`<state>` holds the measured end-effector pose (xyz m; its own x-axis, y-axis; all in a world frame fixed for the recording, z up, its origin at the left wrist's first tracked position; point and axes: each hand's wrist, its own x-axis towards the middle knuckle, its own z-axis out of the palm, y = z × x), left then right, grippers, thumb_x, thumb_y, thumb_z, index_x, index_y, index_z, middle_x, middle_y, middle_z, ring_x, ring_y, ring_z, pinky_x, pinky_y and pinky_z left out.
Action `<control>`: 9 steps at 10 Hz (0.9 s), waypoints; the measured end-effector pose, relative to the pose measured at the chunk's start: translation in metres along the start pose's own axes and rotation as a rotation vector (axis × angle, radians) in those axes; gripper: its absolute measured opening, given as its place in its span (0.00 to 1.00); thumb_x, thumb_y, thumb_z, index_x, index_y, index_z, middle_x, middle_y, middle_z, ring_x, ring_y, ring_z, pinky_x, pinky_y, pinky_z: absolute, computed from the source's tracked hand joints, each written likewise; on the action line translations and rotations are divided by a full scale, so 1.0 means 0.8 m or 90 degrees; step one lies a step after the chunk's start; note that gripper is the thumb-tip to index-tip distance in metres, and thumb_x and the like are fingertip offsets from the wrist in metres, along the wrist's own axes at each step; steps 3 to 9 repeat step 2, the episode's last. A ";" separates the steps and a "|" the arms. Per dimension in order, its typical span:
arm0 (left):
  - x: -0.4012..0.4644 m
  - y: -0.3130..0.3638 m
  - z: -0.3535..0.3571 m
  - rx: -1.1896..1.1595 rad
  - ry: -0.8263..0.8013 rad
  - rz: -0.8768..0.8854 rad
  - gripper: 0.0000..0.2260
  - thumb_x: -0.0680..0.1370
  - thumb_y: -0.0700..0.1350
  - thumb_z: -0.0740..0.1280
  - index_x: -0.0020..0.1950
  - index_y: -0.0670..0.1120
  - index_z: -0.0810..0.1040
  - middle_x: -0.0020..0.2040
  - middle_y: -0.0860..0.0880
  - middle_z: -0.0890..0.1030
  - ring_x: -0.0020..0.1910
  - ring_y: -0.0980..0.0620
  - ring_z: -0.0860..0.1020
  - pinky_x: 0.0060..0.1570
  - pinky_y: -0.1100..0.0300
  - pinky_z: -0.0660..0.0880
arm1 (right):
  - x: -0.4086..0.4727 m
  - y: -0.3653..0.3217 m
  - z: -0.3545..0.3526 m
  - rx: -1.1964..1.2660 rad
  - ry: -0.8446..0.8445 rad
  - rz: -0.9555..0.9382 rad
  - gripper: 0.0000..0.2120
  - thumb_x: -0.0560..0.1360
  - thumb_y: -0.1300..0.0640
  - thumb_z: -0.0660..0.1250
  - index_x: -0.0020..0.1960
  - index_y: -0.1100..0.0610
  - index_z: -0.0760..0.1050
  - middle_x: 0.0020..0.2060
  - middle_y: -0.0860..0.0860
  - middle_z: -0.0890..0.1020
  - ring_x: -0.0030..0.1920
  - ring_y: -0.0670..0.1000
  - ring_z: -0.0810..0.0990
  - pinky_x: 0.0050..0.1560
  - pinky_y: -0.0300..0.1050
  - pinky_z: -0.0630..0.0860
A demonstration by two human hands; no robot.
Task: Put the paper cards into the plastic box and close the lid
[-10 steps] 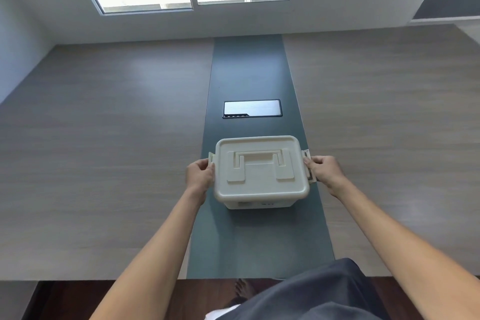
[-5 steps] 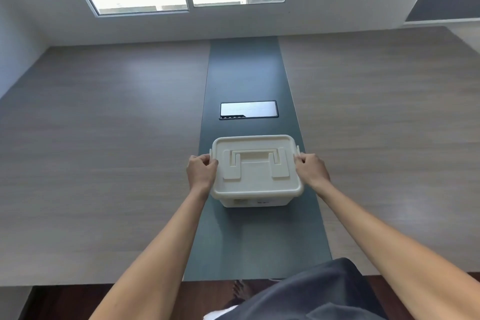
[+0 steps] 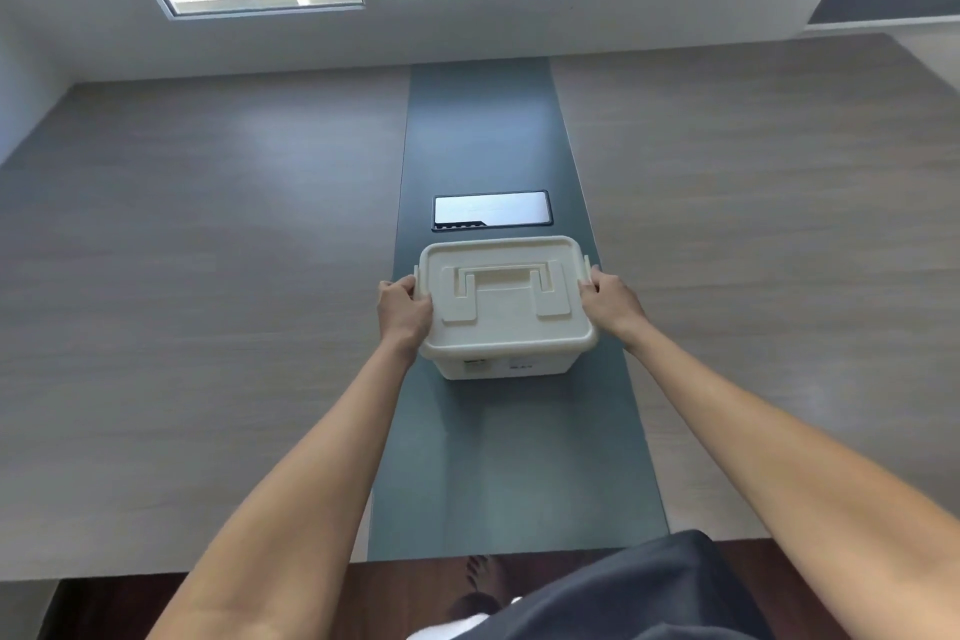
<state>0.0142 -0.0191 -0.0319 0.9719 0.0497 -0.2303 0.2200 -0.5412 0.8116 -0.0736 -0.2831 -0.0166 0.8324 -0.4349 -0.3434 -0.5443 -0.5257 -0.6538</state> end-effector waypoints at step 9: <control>-0.023 -0.020 -0.009 -0.098 0.013 0.048 0.17 0.82 0.59 0.57 0.47 0.50 0.80 0.52 0.44 0.75 0.44 0.64 0.75 0.52 0.60 0.71 | -0.017 0.030 -0.005 0.040 0.086 -0.058 0.29 0.83 0.40 0.47 0.77 0.55 0.65 0.75 0.53 0.70 0.74 0.57 0.68 0.69 0.48 0.66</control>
